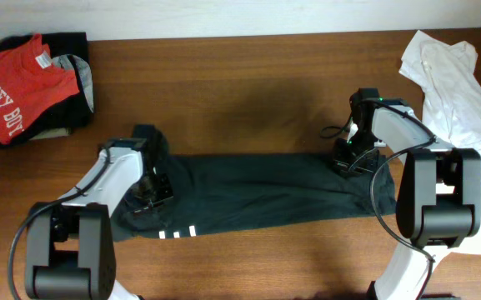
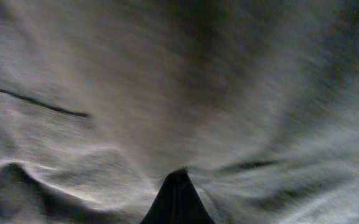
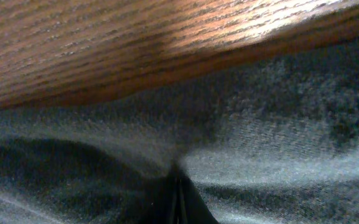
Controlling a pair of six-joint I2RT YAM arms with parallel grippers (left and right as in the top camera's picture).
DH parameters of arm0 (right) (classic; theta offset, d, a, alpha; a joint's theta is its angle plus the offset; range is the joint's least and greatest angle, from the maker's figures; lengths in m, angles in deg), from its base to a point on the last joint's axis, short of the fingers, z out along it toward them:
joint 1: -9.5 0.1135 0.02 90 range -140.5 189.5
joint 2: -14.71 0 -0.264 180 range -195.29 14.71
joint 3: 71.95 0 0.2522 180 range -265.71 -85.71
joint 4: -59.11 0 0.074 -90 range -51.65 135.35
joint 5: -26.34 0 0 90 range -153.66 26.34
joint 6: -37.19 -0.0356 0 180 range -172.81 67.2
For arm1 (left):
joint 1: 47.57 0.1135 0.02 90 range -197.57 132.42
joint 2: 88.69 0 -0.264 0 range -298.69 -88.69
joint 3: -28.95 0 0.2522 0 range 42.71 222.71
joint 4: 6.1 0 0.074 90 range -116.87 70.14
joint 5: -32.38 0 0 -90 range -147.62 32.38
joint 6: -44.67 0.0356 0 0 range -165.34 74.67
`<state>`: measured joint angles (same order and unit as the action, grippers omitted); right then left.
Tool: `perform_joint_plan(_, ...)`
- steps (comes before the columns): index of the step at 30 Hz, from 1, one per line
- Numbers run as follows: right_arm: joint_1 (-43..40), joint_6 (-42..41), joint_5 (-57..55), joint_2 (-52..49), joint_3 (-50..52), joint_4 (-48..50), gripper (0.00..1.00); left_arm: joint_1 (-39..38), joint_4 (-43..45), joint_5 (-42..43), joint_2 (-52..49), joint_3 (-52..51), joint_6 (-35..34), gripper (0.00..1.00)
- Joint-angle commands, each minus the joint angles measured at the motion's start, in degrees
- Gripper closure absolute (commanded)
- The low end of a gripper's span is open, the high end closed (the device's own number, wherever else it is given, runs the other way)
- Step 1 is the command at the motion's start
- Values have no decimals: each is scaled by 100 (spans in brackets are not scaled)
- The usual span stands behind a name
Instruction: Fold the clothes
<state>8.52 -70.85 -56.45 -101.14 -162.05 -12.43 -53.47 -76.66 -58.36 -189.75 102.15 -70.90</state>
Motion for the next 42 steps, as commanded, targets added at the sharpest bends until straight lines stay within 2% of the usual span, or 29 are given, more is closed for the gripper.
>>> perform_joint_plan(1,59,-313,9,-164,293,262,95,201,-39,83,-59,-76,-66,99)
perform_joint_plan(4,59,-345,9,-164,518,555,90,192,66,249,-63,-216,-52,99)
perform_joint_plan(11,48,-348,-302,-164,520,557,94,208,79,160,-63,-328,-74,99)
perform_joint_plan(16,-319,-369,-450,-164,520,468,96,1045,28,-55,-37,-302,-227,99)
perform_joint_plan(19,-391,-369,-376,-164,520,496,96,916,-20,-81,706,81,-221,99)
perform_joint_plan(21,-393,-367,-245,-164,520,579,96,289,680,-59,1480,133,-177,99)
perform_joint_plan(23,-393,-369,-223,-164,520,581,96,-9,909,-55,1270,125,-177,99)
perform_joint_plan(27,-393,-367,-225,-164,520,573,96,-31,1480,31,-153,125,-13,99)
perform_joint_plan(30,-393,-369,-225,-164,520,575,96,393,1355,-278,-608,125,-107,99)
perform_joint_plan(35,-393,-501,-50,-162,330,579,96,1740,1064,-710,-662,127,-369,99)
perform_joint_plan(38,-393,-546,-28,-162,323,710,96,1952,1049,-798,-660,188,-374,99)
perform_joint_plan(42,-393,-535,-33,-157,-90,433,96,2210,420,-1320,-660,874,-376,99)
